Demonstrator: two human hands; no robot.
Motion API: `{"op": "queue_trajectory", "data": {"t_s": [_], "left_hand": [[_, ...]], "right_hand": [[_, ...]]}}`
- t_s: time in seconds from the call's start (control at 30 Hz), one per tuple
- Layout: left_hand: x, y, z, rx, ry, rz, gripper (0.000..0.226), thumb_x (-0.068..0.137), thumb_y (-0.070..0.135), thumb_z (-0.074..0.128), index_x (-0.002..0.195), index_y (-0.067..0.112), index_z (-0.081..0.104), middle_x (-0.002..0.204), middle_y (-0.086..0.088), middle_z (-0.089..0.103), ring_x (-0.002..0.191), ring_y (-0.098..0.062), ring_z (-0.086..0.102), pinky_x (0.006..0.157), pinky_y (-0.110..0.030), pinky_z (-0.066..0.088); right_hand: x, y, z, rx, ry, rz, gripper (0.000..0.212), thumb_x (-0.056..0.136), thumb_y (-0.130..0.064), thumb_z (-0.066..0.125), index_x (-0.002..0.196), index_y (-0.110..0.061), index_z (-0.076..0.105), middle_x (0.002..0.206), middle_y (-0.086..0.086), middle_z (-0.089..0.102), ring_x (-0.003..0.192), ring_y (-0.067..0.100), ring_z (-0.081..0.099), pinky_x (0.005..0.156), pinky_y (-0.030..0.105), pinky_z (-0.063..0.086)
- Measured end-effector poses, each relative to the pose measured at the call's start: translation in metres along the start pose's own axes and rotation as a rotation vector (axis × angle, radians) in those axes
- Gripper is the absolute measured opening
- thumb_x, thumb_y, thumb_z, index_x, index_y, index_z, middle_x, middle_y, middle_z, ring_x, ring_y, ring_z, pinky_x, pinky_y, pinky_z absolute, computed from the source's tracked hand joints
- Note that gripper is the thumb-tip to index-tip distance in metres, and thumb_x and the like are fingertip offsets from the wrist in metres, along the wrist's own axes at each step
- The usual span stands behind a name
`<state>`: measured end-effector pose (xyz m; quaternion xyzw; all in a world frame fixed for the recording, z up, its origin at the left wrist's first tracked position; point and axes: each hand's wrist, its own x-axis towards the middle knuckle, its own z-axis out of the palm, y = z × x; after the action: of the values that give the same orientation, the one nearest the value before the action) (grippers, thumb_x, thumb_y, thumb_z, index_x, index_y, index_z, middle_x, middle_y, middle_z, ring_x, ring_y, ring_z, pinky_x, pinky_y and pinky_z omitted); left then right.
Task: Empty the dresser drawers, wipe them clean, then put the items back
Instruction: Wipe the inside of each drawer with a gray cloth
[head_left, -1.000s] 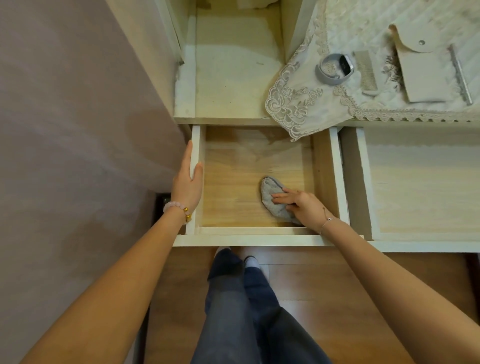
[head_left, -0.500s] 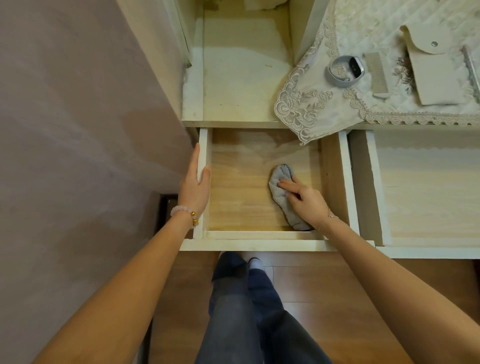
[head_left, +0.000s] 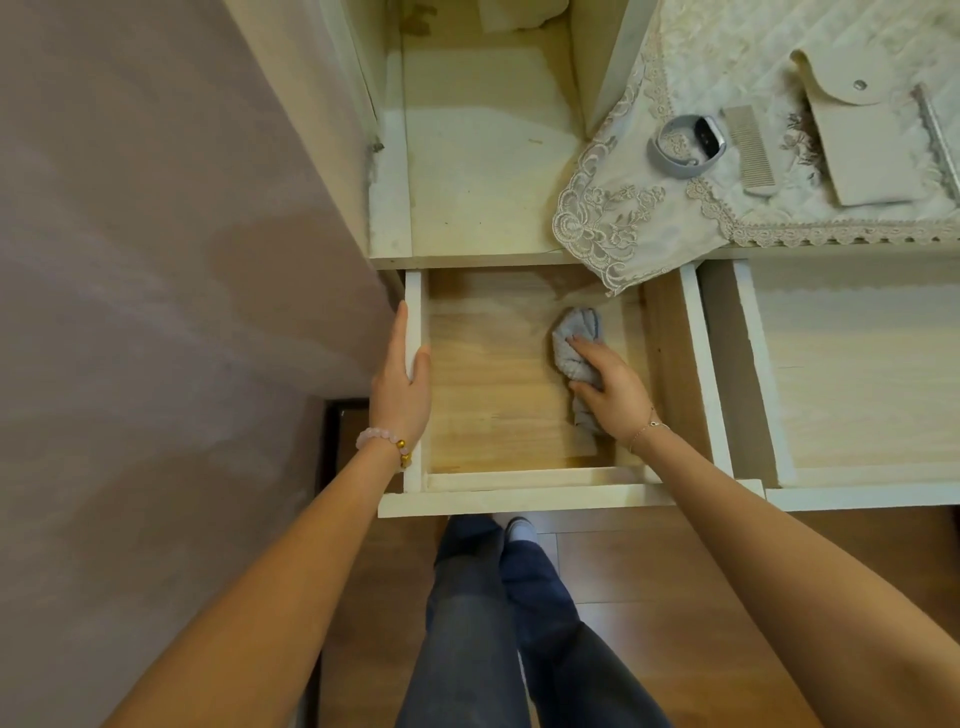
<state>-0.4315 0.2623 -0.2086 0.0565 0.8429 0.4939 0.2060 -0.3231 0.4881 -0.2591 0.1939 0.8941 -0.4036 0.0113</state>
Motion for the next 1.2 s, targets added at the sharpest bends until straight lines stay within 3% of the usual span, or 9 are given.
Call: {"op": "queue_trajectory", "data": {"t_s": [0.17, 0.37, 0.43, 0.5, 0.57, 0.63, 0.73, 0.97, 1.2], "left_hand": [[-0.001, 0.001, -0.002, 0.026, -0.025, -0.009, 0.052, 0.102, 0.028, 0.030, 0.148, 0.039, 0.008, 0.153, 0.016, 0.017, 0.141, -0.014, 0.019, 0.102, -0.022, 0.018], [-0.002, 0.013, -0.016, 0.046, -0.116, -0.034, 0.056, 0.101, 0.022, 0.036, 0.150, 0.030, 0.009, 0.154, 0.009, 0.019, 0.140, -0.015, 0.021, 0.104, -0.022, 0.018], [-0.009, 0.018, -0.020, 0.168, -0.126, -0.018, 0.056, 0.099, 0.019, 0.039, 0.150, 0.024, 0.014, 0.152, 0.001, 0.027, 0.137, -0.021, 0.031, 0.105, -0.028, 0.027], [-0.020, 0.025, -0.022, 0.437, -0.095, 0.036, 0.053, 0.098, 0.021, 0.041, 0.147, 0.018, 0.022, 0.148, -0.007, 0.032, 0.128, -0.028, 0.041, 0.098, -0.036, 0.037], [-0.034, 0.034, -0.018, 0.587, -0.027, 0.106, 0.049, 0.097, 0.022, 0.042, 0.143, 0.014, 0.031, 0.144, -0.009, 0.036, 0.122, -0.030, 0.044, 0.093, -0.039, 0.040], [-0.047, 0.044, -0.009, 0.625, -0.005, 0.183, 0.047, 0.095, 0.020, 0.044, 0.141, 0.010, 0.035, 0.141, -0.010, 0.041, 0.123, -0.029, 0.042, 0.097, -0.040, 0.038], [-0.063, 0.061, 0.018, 0.619, -0.088, 0.293, 0.048, 0.094, 0.020, 0.046, 0.140, 0.008, 0.037, 0.139, -0.010, 0.043, 0.127, -0.026, 0.040, 0.104, -0.037, 0.034], [-0.095, 0.105, 0.112, 0.543, -0.238, 0.444, 0.046, 0.097, 0.026, 0.044, 0.141, 0.013, 0.036, 0.143, -0.003, 0.040, 0.131, -0.018, 0.037, 0.108, -0.031, 0.030], [-0.113, 0.134, 0.211, 0.505, -0.193, 0.372, 0.052, 0.098, 0.035, 0.043, 0.144, 0.014, 0.031, 0.148, -0.003, 0.036, 0.135, -0.016, 0.032, 0.108, -0.027, 0.026]], "right_hand": [[-0.011, -0.029, -0.013, 0.271, 0.052, 0.211, 0.052, 0.086, -0.005, 0.061, 0.135, -0.011, 0.045, 0.134, 0.005, 0.052, 0.120, 0.013, 0.048, 0.100, 0.020, 0.035], [-0.040, -0.076, -0.039, 0.454, 0.070, 0.262, 0.051, 0.084, -0.009, 0.065, 0.133, -0.015, 0.050, 0.122, -0.002, 0.059, 0.109, 0.009, 0.056, 0.089, 0.011, 0.044], [-0.054, -0.083, -0.049, 0.504, 0.116, 0.280, 0.049, 0.083, -0.010, 0.066, 0.130, -0.016, 0.053, 0.118, -0.003, 0.062, 0.106, 0.009, 0.059, 0.090, 0.016, 0.047], [-0.068, -0.086, -0.060, 0.561, 0.174, 0.301, 0.046, 0.083, -0.011, 0.067, 0.126, -0.018, 0.055, 0.114, -0.004, 0.063, 0.104, 0.009, 0.060, 0.090, 0.023, 0.049], [-0.081, -0.083, -0.073, 0.578, 0.224, 0.317, 0.046, 0.083, -0.012, 0.067, 0.127, -0.020, 0.055, 0.114, -0.004, 0.063, 0.104, 0.008, 0.060, 0.089, 0.024, 0.050], [-0.092, -0.078, -0.087, 0.577, 0.269, 0.324, 0.047, 0.083, -0.013, 0.067, 0.127, -0.021, 0.054, 0.116, -0.003, 0.062, 0.104, 0.009, 0.060, 0.089, 0.026, 0.049], [-0.108, -0.065, -0.110, 0.574, 0.322, 0.323, 0.047, 0.083, -0.012, 0.067, 0.127, -0.021, 0.054, 0.116, -0.003, 0.062, 0.104, 0.009, 0.060, 0.088, 0.026, 0.050], [-0.135, -0.007, -0.177, 0.497, 0.385, 0.297, 0.047, 0.084, -0.008, 0.065, 0.129, -0.016, 0.052, 0.112, -0.005, 0.059, 0.098, 0.007, 0.058, 0.077, 0.005, 0.048], [-0.145, 0.071, -0.246, 0.406, 0.296, 0.206, 0.048, 0.086, -0.005, 0.062, 0.132, -0.010, 0.050, 0.117, -0.001, 0.057, 0.097, 0.007, 0.055, 0.072, 0.001, 0.044]]}}
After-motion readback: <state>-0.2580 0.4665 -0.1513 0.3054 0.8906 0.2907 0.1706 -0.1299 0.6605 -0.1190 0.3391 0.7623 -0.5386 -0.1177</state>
